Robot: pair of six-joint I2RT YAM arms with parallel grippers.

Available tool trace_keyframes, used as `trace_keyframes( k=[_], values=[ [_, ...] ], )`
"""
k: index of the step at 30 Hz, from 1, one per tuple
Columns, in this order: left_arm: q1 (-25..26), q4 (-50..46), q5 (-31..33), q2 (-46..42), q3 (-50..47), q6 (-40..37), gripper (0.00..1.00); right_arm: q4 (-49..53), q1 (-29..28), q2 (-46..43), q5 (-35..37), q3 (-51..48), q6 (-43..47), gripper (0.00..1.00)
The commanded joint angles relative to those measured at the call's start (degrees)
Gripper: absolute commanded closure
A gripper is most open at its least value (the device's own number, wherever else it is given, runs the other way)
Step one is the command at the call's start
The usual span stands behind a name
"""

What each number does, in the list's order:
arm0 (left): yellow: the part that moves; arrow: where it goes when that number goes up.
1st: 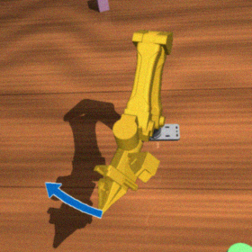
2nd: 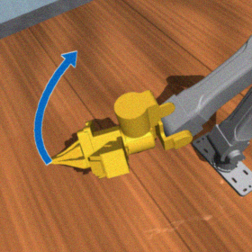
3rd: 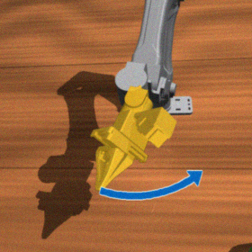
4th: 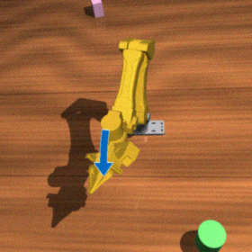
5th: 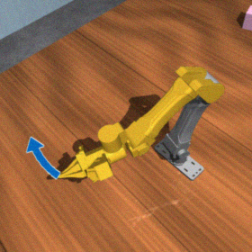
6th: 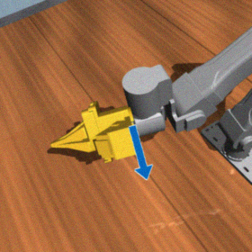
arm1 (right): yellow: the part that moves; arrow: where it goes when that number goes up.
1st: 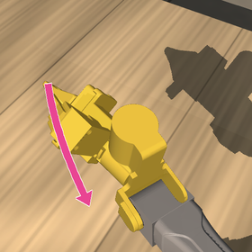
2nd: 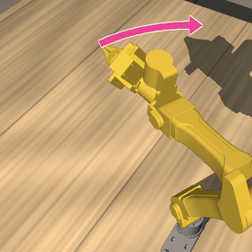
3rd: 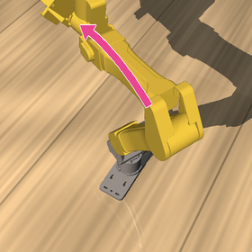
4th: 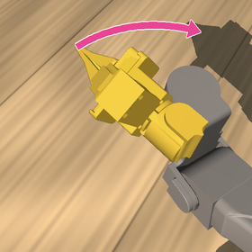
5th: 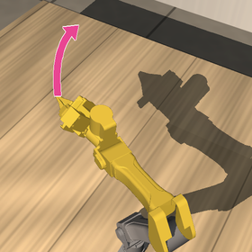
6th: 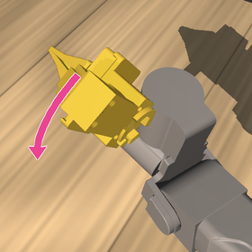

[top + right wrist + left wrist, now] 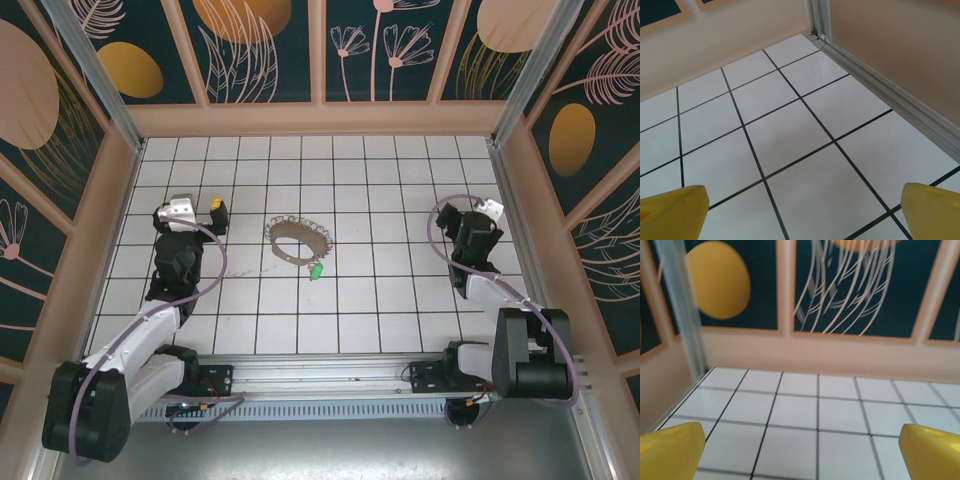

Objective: Put the keys on the keyring

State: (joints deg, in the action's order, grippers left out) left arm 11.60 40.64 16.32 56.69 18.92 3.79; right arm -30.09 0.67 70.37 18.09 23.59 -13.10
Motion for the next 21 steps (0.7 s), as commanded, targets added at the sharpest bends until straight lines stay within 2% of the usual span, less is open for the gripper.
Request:
trace_keyframes(
  k=[1,6,10,16,21],
  values=[
    [-1.6,11.3,3.4,3.3,-3.2,-1.6,0.01,-14.1,0.4,0.5,2.1,-3.4,2.6,0.01],
    [-3.2,25.4,2.0,11.2,-9.8,-2.2,0.01,-22.3,0.6,2.6,0.7,-7.0,4.3,0.01],
    [-4.7,30.5,-0.1,15.6,-11.9,-2.0,0.01,-29.1,0.7,5.9,-0.9,-9.5,5.5,0.01],
    [-6.7,34.6,-3.9,20.7,-11.5,-2.4,0.01,-46.5,0.7,11.6,-4.8,-15.8,7.6,0.01],
    [-7.8,40.2,-5.2,27.3,-11.2,-2.2,0.01,-49.3,0.7,14.6,-10.9,-16.1,9.7,0.01]
  ],
)
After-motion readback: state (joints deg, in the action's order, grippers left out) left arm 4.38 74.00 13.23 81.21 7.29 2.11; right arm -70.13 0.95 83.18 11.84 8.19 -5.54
